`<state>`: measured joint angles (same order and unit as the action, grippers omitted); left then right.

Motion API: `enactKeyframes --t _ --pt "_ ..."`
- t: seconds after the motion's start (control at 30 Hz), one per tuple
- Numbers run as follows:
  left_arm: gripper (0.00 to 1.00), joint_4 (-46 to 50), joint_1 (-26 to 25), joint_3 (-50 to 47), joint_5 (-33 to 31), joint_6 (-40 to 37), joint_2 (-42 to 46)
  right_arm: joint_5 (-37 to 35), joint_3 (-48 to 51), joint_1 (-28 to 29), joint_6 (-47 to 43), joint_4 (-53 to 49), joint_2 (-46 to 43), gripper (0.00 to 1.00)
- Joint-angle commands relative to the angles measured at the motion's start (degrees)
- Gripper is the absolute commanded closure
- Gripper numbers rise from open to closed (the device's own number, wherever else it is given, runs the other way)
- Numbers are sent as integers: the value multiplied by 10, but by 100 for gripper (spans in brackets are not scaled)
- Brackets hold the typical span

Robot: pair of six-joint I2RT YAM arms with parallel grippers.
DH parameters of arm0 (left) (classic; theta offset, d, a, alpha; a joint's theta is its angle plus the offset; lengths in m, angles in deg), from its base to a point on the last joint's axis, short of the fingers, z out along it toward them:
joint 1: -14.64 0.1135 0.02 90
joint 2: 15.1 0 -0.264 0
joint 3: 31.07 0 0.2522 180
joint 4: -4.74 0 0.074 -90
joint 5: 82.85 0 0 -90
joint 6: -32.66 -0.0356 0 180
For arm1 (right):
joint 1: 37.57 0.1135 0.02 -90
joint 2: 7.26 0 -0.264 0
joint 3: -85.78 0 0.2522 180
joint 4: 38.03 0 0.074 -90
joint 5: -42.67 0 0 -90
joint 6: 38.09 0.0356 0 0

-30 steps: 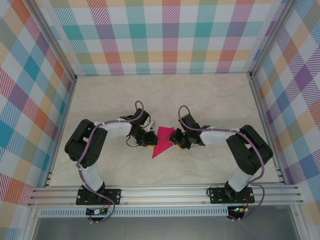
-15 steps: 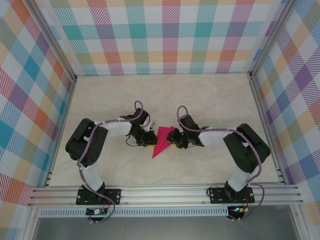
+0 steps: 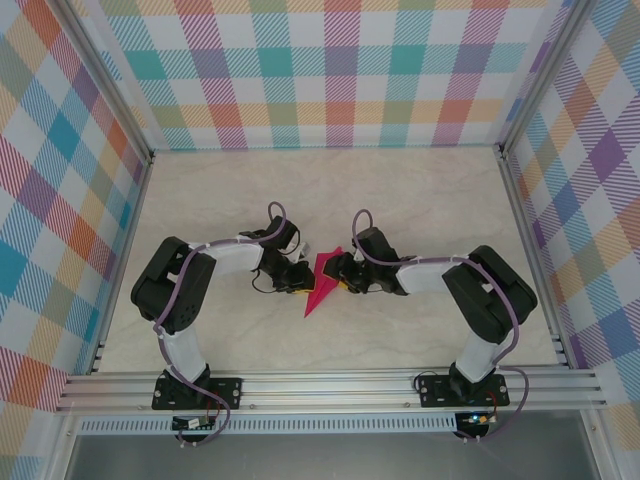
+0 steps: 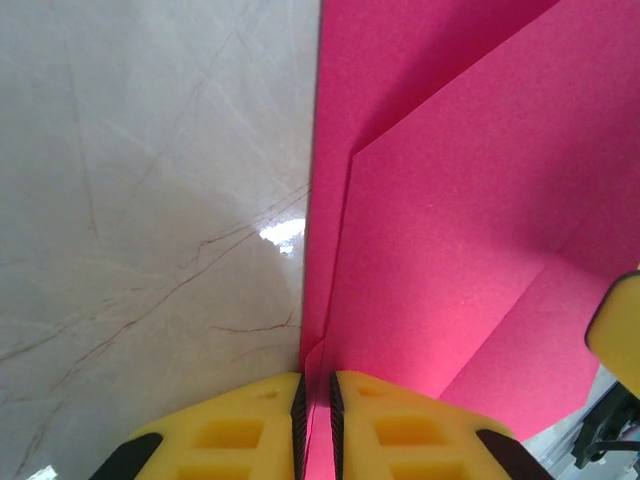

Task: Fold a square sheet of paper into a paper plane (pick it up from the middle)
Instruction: Fourth fold the wing at the center of the table, then turn over the paper at the center of the table.

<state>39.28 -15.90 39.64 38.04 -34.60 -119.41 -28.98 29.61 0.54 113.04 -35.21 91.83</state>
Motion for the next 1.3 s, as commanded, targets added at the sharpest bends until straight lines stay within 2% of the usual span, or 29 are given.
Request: enactKeyframes --t 0.0,0.17,0.27,0.33,0.47,0.83,0.97,1.1,1.2,1.27 --pt "83 -15 -14 1 25 12 -16 8 11 12 7 57 7 51" --pt "84 -17 -14 -2 12 24 -12 -24 25 31 13 77 0 52" --pt "84 -17 -14 -5 8 33 -11 -72 46 45 25 76 -19 58" --pt "84 -20 -14 -7 5 36 -10 -86 62 50 37 85 -26 55" --pt "84 -29 -14 -15 11 40 -6 -94 60 54 36 76 -31 55" --pt "83 -32 -14 -17 17 48 10 -87 -1 54 7 45 11 76" --pt "82 -35 -14 -23 11 54 45 -89 -16 54 -22 2 -4 85" --pt "77 -33 -14 -37 -15 64 102 -112 -51 54 -76 -110 -46 90" --pt "75 -25 -14 -56 -59 70 166 -153 -90 54 -126 -233 -90 91" --pt "74 -9 -14 -72 -110 73 215 -186 -109 54 -162 -308 -122 91"
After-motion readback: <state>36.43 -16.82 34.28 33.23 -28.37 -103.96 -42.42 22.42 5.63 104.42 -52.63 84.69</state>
